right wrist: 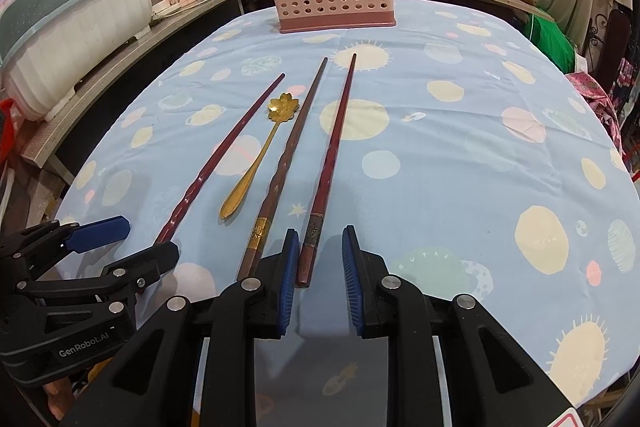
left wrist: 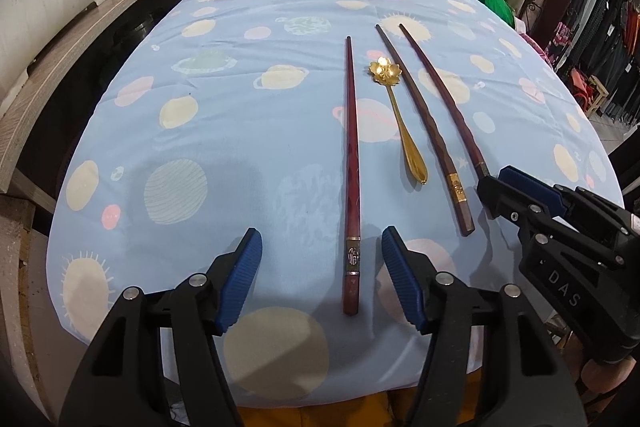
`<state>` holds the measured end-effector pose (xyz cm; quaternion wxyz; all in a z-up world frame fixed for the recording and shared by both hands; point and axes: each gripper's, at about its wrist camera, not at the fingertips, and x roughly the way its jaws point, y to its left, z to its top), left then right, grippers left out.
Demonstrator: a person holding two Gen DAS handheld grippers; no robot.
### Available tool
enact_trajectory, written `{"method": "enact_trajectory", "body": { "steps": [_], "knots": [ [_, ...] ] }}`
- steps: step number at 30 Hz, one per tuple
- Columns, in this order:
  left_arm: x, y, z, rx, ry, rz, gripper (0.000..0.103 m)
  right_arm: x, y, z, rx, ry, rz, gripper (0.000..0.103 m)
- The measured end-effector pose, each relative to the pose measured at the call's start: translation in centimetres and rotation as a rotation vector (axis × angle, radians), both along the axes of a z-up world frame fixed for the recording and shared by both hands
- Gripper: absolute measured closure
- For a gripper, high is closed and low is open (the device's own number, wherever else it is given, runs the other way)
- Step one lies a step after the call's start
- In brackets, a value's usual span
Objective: Organize utensils
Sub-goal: 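Move the open right gripper back over the remaining chopsticks, then lower the right gripper onto a dark red chopstick and close it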
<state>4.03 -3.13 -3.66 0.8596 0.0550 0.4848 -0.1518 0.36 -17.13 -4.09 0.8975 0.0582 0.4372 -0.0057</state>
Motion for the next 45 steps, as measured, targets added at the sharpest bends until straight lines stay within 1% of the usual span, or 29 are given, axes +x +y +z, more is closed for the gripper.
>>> {"method": "enact_trajectory", "body": {
  "steps": [6, 9, 10, 11, 12, 13, 15, 17, 18, 19, 21, 25, 28, 34, 39, 45],
  "knots": [
    [-0.2, 0.0, -0.1, 0.016, -0.013, 0.002, 0.047, -0.1, 0.2, -0.1, -0.01, -0.006, 0.0, 0.082],
    [-0.3, 0.0, 0.0, 0.023, -0.019, 0.005, 0.052, -0.1, 0.2, -0.1, -0.011, -0.009, -0.001, 0.082],
    [-0.3, 0.1, 0.0, 0.023, -0.022, 0.004, 0.057, -0.1, 0.2, -0.1, -0.012, -0.009, -0.001, 0.082],
    [-0.4, 0.0, 0.0, 0.024, -0.024, 0.002, 0.065, -0.1, 0.2, -0.1, -0.012, -0.008, 0.0, 0.082],
    [-0.4, 0.0, 0.0, 0.024, -0.027, -0.001, 0.069, -0.1, 0.2, -0.1, -0.013, -0.009, 0.0, 0.082],
    [-0.4, 0.0, 0.1, 0.022, -0.028, -0.005, 0.076, -0.1, 0.2, -0.1, -0.015, -0.009, 0.001, 0.082],
    [-0.4, 0.0, 0.1, 0.016, -0.027, -0.013, 0.082, -0.1, 0.2, -0.1, -0.019, -0.009, 0.003, 0.082],
    [-0.4, -0.1, 0.1, 0.01, -0.026, -0.021, 0.091, -0.1, 0.3, -0.1, -0.031, -0.01, 0.002, 0.084],
    [-0.5, -0.1, 0.1, 0.008, -0.025, -0.024, 0.092, -0.2, 0.3, -0.1, -0.035, -0.011, 0.002, 0.084],
    [-0.5, -0.2, 0.1, 0.004, -0.024, -0.029, 0.095, -0.2, 0.3, -0.1, -0.036, -0.011, 0.002, 0.085],
    [-0.6, -0.3, 0.1, -0.001, -0.022, -0.037, 0.095, -0.2, 0.3, -0.1, -0.037, -0.012, -0.001, 0.087],
    [-0.7, -0.5, 0.2, -0.009, -0.017, -0.049, 0.096, -0.2, 0.1, -0.1, -0.037, -0.01, -0.006, 0.095],
    [-0.6, -0.5, 0.3, -0.022, -0.004, -0.046, 0.096, -0.2, -0.1, 0.0, -0.027, -0.002, -0.007, 0.096],
    [-0.2, -0.1, 1.2, -0.034, -0.012, -0.029, 0.096, -0.1, -0.6, 0.5, -0.003, -0.002, -0.011, 0.096],
    [0.4, 0.0, 2.6, -0.056, -0.017, -0.026, 0.096, 0.1, -1.1, 2.0, 0.017, -0.027, -0.019, 0.096],
    [1.8, 0.0, 5.2, -0.091, -0.032, -0.021, 0.096, 0.9, -2.4, 5.2, 0.049, -0.089, -0.042, 0.096]
  ]
}}
